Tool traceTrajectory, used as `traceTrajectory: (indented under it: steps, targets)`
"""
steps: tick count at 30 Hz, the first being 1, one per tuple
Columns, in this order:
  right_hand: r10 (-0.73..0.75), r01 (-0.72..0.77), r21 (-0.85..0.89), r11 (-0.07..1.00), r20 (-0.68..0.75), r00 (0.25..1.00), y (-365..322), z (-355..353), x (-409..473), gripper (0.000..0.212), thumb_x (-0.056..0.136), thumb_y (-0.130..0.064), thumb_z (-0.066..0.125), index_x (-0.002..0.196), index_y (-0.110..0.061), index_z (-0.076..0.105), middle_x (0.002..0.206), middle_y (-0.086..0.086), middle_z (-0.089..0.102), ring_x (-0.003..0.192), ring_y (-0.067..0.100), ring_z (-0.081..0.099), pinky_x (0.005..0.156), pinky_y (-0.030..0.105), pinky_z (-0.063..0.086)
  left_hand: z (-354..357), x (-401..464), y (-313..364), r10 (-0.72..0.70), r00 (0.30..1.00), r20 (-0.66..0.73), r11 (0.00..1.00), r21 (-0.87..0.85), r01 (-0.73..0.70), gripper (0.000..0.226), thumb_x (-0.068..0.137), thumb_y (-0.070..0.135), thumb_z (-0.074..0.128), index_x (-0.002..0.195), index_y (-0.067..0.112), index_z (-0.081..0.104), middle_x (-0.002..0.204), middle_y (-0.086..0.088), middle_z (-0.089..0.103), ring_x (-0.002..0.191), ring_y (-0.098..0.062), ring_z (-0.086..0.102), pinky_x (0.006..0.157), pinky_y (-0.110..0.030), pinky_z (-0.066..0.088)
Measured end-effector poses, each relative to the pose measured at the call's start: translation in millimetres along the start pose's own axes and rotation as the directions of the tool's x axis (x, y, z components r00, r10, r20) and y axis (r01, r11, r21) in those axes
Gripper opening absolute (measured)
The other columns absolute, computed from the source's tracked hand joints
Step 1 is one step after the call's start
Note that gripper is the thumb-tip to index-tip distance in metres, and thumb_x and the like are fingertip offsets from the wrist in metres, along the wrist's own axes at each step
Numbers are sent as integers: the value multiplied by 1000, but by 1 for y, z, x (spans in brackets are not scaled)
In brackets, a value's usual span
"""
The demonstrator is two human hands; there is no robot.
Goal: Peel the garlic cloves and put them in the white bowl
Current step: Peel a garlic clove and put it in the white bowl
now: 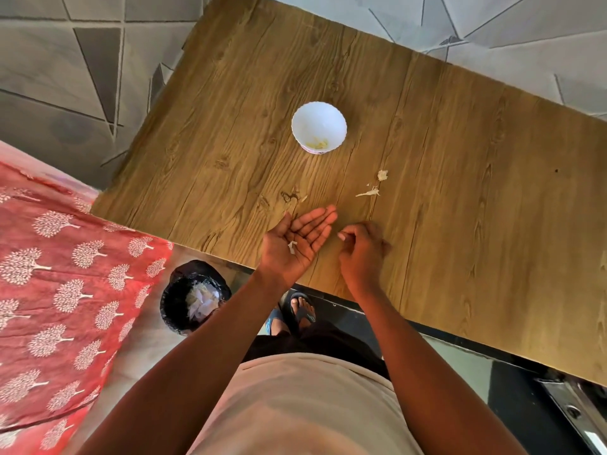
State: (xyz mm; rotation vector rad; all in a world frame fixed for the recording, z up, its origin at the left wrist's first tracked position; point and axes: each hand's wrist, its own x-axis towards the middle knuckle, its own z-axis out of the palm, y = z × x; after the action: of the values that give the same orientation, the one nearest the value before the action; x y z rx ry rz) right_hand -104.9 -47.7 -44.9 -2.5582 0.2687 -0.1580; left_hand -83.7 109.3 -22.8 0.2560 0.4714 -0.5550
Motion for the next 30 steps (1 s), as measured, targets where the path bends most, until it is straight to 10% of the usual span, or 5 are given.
traceTrajectory:
  steps: [6, 19, 23, 27, 30]
  targets:
    - [216, -188, 388, 903, -31, 976, 13, -31, 10, 14, 93, 9, 61, 100, 0, 69, 93, 1, 68, 86, -14, 61, 74, 4, 45, 6, 0, -5, 57, 998, -25, 998, -8, -57, 71, 111, 40, 20, 121, -15, 64, 139, -29, 58, 131, -38, 58, 107, -41, 50]
    - [-101, 103, 249, 963, -22, 995, 35, -23, 3, 16, 87, 9, 67, 94, -4, 73, 103, 8, 61, 88, 14, 63, 75, 9, 50, 9, 4, -14, 127, 989, -73, 990, -47, -130, 73, 110, 41, 20, 118, -14, 67, 139, -28, 59, 132, -37, 58, 108, -41, 48]
    - [-332, 333, 3, 943, 69, 941, 44, -20, 8, 20, 81, 7, 70, 96, -5, 65, 102, 12, 57, 93, 27, 56, 74, 39, 53, 9, 4, -15, 137, 988, -71, 989, -45, -141, 73, 110, 42, 19, 119, -14, 67, 140, -28, 58, 134, -37, 56, 110, -42, 47]
    - [-165, 155, 117, 981, 75, 983, 36, -14, 14, 28, 79, 12, 62, 98, -8, 64, 105, 10, 58, 94, 24, 58, 77, 43, 55, 9, 5, -16, 152, 985, -79, 988, -31, -154, 73, 110, 41, 20, 117, -14, 68, 139, -28, 59, 132, -37, 58, 108, -42, 49]
    - [29, -42, 317, 947, 46, 999, 32, -17, 18, 30, 86, 14, 55, 101, -10, 65, 107, 12, 62, 94, 19, 63, 79, 20, 55, 10, 5, -16, 166, 983, -74, 985, -44, -169, 72, 110, 41, 21, 118, -14, 67, 139, -28, 59, 131, -38, 58, 106, -42, 50]
